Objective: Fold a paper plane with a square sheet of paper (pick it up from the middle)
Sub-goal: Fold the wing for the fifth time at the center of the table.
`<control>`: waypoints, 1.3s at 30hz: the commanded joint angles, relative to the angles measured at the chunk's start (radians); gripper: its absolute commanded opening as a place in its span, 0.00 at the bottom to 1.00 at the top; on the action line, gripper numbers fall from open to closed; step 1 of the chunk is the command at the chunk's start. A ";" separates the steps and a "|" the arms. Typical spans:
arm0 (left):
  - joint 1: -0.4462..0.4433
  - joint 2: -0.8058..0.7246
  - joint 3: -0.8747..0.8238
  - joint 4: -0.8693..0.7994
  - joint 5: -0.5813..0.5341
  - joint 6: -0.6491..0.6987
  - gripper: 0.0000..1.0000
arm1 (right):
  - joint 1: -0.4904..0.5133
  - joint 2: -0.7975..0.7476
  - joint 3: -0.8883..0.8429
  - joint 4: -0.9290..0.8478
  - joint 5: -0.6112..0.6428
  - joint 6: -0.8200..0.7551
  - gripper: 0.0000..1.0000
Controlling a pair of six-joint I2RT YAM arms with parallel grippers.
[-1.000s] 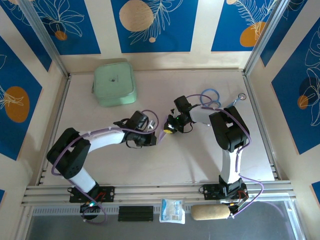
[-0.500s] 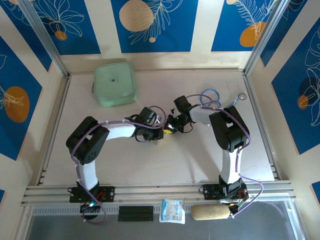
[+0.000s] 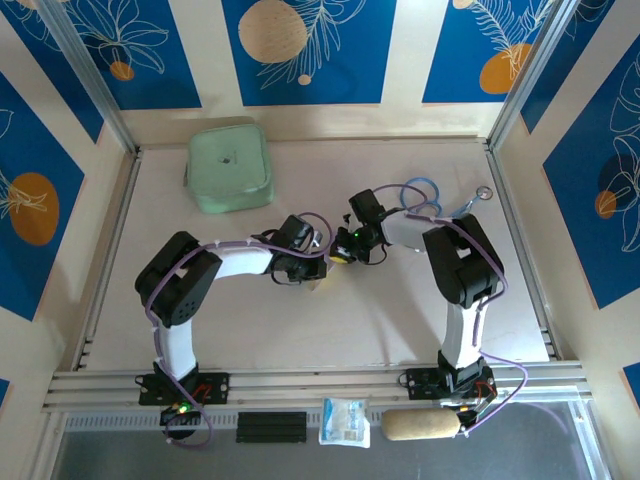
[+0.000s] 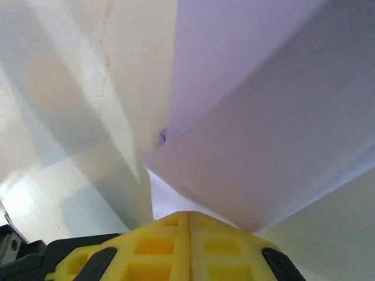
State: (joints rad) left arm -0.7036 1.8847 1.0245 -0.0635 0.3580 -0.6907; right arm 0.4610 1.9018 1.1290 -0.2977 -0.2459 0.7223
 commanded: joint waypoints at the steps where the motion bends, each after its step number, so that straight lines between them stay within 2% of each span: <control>1: 0.002 0.042 -0.035 -0.063 -0.025 -0.003 0.00 | 0.003 -0.037 -0.033 0.027 0.020 -0.041 0.08; 8: 0.003 0.043 -0.031 -0.072 -0.022 0.000 0.00 | 0.025 -0.013 -0.058 0.062 0.012 -0.043 0.07; 14: 0.002 0.045 -0.038 -0.088 -0.025 0.000 0.00 | 0.012 0.018 -0.032 0.035 0.052 -0.048 0.06; 20: 0.002 0.044 -0.063 -0.083 -0.021 -0.012 0.00 | -0.037 0.052 -0.032 0.047 0.070 -0.031 0.06; 39: -0.002 0.037 -0.170 -0.059 -0.016 -0.042 0.00 | -0.216 0.108 0.001 0.104 0.018 -0.031 0.06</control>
State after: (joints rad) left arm -0.7017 1.8729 0.9325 0.1055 0.3653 -0.7280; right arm 0.3035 1.9644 1.1069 -0.2039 -0.3557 0.6956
